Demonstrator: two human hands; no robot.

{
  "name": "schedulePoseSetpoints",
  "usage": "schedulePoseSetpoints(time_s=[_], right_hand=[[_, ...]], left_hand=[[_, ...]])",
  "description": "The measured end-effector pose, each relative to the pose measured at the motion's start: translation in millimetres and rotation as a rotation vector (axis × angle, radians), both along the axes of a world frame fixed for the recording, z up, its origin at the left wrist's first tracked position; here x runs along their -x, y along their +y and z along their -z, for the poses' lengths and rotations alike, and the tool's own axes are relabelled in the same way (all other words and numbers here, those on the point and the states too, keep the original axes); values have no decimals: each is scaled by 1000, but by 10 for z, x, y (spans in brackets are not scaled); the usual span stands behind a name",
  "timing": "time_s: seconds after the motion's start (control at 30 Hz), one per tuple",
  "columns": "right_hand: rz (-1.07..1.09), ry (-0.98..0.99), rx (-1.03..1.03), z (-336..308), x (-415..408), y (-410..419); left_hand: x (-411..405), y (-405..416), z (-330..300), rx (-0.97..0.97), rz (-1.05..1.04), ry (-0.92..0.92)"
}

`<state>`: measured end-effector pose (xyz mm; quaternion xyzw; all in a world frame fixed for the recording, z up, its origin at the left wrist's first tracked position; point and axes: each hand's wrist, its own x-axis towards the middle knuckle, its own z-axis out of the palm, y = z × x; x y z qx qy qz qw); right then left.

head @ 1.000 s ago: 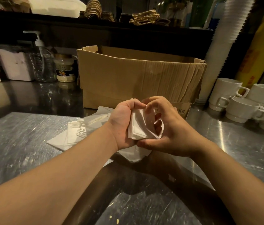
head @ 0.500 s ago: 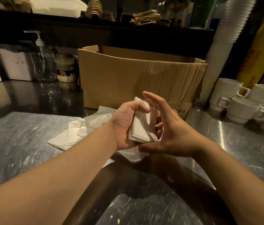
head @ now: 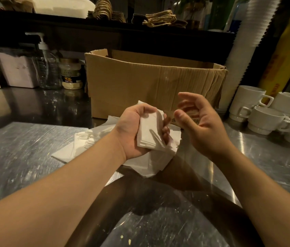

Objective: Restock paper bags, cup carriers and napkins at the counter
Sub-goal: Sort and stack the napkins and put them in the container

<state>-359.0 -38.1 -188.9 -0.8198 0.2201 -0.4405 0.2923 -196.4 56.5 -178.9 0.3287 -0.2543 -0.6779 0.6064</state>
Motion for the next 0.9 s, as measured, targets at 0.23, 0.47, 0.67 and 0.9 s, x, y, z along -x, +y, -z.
schedulePoseSetpoints(time_s=[0.23,0.47,0.67,0.9], right_hand=[[159,43,-39,56,-17,-120],[266,457,-72,199,-90,-220],[317,830,-53,263,-195,-324],[297,771,-28,259,-202,-307]], left_hand=[[-105,-33,-1,20,-108,139],[-186,-54,10,15,-148,160],[-194,-68,30,-16,-175,141],[-186,-75,47,-33,-169,138]])
